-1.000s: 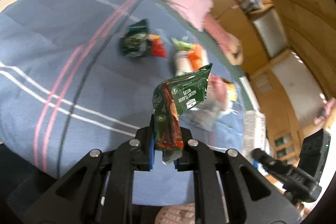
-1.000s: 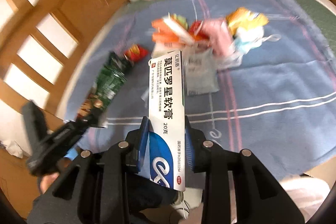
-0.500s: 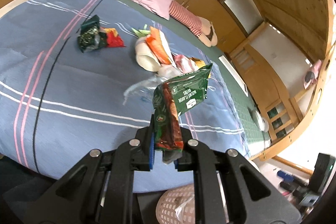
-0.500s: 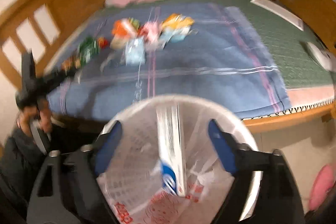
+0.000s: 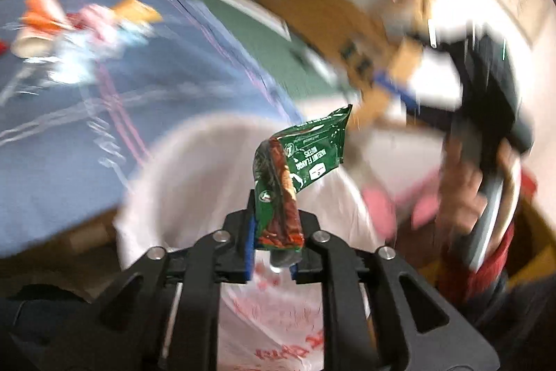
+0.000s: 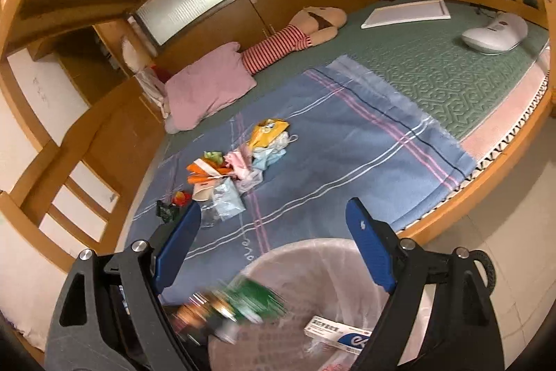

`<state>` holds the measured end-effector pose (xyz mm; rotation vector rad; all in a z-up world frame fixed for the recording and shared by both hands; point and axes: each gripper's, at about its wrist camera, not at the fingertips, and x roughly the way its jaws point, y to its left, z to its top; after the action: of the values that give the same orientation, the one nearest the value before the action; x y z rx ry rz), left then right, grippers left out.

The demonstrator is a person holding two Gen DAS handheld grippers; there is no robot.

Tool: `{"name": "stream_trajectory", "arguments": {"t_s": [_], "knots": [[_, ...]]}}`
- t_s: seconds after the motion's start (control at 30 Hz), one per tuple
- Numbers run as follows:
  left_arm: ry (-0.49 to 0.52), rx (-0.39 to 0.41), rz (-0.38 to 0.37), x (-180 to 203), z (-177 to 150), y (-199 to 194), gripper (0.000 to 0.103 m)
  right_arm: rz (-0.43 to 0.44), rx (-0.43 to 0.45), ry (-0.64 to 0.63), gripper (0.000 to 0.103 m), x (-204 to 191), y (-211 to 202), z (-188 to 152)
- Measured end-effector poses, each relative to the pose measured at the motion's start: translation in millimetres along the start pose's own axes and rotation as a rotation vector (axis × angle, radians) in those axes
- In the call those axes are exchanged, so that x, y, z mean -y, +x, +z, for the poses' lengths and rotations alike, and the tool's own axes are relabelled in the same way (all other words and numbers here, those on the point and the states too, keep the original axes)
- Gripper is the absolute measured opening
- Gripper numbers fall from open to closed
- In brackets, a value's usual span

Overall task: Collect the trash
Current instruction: 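Drop the ointment box into the wastebasket with the right gripper while the left carries the green bag, then release the green snack bag into the wastebasket with the left gripper, then grasp the clear plastic bag with the right gripper while the left grasps the dark green wrapper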

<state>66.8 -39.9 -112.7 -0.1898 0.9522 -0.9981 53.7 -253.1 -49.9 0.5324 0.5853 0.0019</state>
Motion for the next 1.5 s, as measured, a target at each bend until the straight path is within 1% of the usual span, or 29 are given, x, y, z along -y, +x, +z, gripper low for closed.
{"name": "stream_trajectory", "arguments": {"t_s": [0.03,0.07,0.1,0.13,0.17,0.23,0.3,0.37,0.4,0.43,0.47,0.53,0.6,0.63,0.73,0.8,0.87,0.9,0.93,1.0,1.03,1.1,1.13,1.2,1.3,1.33,1.4,1.43,1.5], "knots": [[0.022,-0.037,0.022,3,-2,9,0.04,-0.015,0.0,-0.006,0.084,1,0,-1],[0.027,-0.05,0.043,4,-2,13,0.054,-0.023,-0.001,-0.008,0.084,2,0,-1],[0.02,-0.042,0.062,1,-1,11,0.078,-0.029,-0.004,-0.01,0.084,3,1,-2],[0.001,-0.004,0.079,-4,2,4,0.089,-0.031,-0.005,-0.009,0.084,4,1,-3],[-0.024,0.038,0.085,-10,5,-4,0.089,-0.032,-0.009,-0.006,0.084,5,3,-4],[-0.087,0.093,0.095,-27,12,-21,0.092,-0.031,-0.021,-0.002,0.084,7,7,-4],[-0.149,0.14,0.127,-44,18,-36,0.093,-0.029,-0.036,-0.005,0.084,5,13,-5],[-0.223,0.187,0.199,-69,24,-52,0.094,-0.03,-0.049,-0.017,0.084,2,19,-7],[-0.259,0.206,0.258,-79,27,-61,0.096,-0.033,-0.056,-0.026,0.084,0,22,-8],[-0.306,0.223,0.392,-94,33,-67,0.097,-0.039,-0.065,-0.037,0.084,-3,26,-9],[-0.348,0.226,0.545,-109,38,-74,0.097,-0.055,-0.079,-0.052,0.084,-8,32,-9],[-0.432,0.222,0.764,-141,52,-86,0.097,-0.072,-0.098,-0.072,0.084,-16,41,-7],[-0.539,0.254,0.838,-180,63,-104,0.097,-0.062,-0.116,-0.088,0.086,-28,52,-5],[-0.574,0.27,0.857,-192,65,-111,0.097,-0.053,-0.13,-0.102,0.087,-35,58,-4],[-0.729,0.337,0.971,-238,69,-141,0.097,-0.028,-0.182,-0.156,0.087,-59,82,-4],[-0.847,0.376,1.037,-264,61,-156,0.098,-0.016,-0.226,-0.184,0.087,-75,104,-4],[-0.975,0.376,1.144,-287,51,-164,0.098,-0.02,-0.255,-0.211,0.087,-91,130,-4],[-1.01,0.38,1.177,-294,49,-167,0.098,-0.036,-0.268,-0.229,0.087,-100,145,-5],[-1.045,0.382,1.188,-303,45,-170,0.098,-0.049,-0.282,-0.242,0.087,-109,162,-6],[-1.085,0.372,1.153,-317,39,-174,0.098,-0.042,-0.306,-0.249,0.087,-123,186,-9],[-1.11,0.371,1.139,-324,38,-176,0.098,-0.028,-0.326,-0.267,0.087,-137,206,-12],[-1.14,0.406,1.11,-333,38,-181,0.098,-0.008,-0.365,-0.304,0.087,-154,236,-16],[-1.14,0.432,1.089,-336,40,-183,0.098,-0.016,-0.382,-0.317,0.087,-161,252,-19],[-1.119,0.455,1.058,-344,50,-181,0.099,-0.073,-0.41,-0.334,0.087,-170,289,-24],[-1.105,0.441,0.952,-364,64,-170,0.099,-0.136,-0.45,-0.303,0.087,-166,333,-25],[-1.106,0.45,0.896,-370,69,-166,0.099,-0.141,-0.471,-0.283,0.087,-163,344,-26],[-1.098,0.479,0.83,-378,80,-162,0.099,-0.145,-0.518,-0.25,0.087,-157,365,-29],[-1.092,0.489,0.812,-382,85,-158,0.099,-0.147,-0.532,-0.25,0.087,-157,372,-31],[-1.066,0.511,0.763,-389,104,-149,0.099,-0.158,-0.536,-0.307,0.071,-162,376,-38]]}}
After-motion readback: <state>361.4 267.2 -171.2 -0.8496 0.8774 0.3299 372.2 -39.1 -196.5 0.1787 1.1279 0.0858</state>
